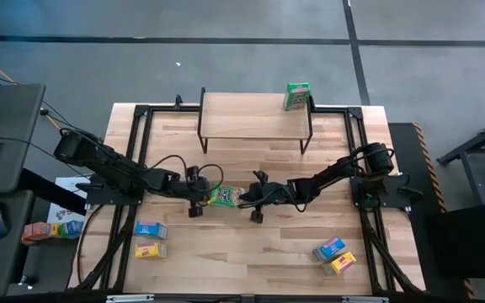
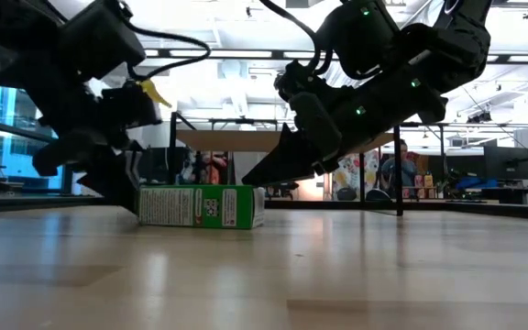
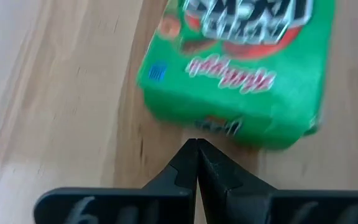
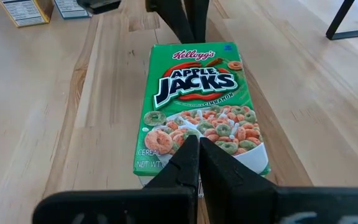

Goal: Stack cereal on shelf
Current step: Move the green cereal box to the center of the table

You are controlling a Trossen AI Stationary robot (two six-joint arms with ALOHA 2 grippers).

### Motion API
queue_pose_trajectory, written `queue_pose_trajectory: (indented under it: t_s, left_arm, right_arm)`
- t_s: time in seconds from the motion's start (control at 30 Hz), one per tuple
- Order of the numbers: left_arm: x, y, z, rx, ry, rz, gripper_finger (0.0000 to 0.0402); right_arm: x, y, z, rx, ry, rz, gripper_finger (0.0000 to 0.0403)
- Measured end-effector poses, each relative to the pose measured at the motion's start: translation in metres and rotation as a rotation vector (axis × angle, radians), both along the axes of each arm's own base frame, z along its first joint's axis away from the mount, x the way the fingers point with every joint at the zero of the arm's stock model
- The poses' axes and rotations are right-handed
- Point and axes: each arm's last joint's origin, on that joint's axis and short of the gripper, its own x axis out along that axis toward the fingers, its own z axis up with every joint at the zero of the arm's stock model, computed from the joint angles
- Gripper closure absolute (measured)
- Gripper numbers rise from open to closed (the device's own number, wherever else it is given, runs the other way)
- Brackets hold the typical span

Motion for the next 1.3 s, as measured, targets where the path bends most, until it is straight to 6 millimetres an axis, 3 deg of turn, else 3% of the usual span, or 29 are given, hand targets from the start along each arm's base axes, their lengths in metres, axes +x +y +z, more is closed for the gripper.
queue_pose_trajectory:
  t_s: [0.43, 0.8, 0.97, 1.3]
  left_arm:
    - [0.016, -0.004, 0.017, -0.010, -0.088, -0.040, 0.0402]
    - [0.031, -0.017, 0.052, 0.011, -0.143, -0.105, 0.0401]
    - [0.040, -0.022, 0.072, 0.028, -0.252, -0.142, 0.0402]
    - [0.048, -0.014, 0.081, 0.087, -0.314, -0.158, 0.0402]
  right_arm:
    - [-0.004, 0.000, -0.004, 0.012, 0.060, -0.015, 0.0403]
    - [-0.006, 0.004, -0.007, -0.008, 0.091, -0.007, 0.0403]
    - [-0.009, 0.003, -0.014, -0.017, 0.143, -0.009, 0.0403]
    - [-0.008, 0.003, -0.013, -0.022, 0.135, -0.017, 0.0403]
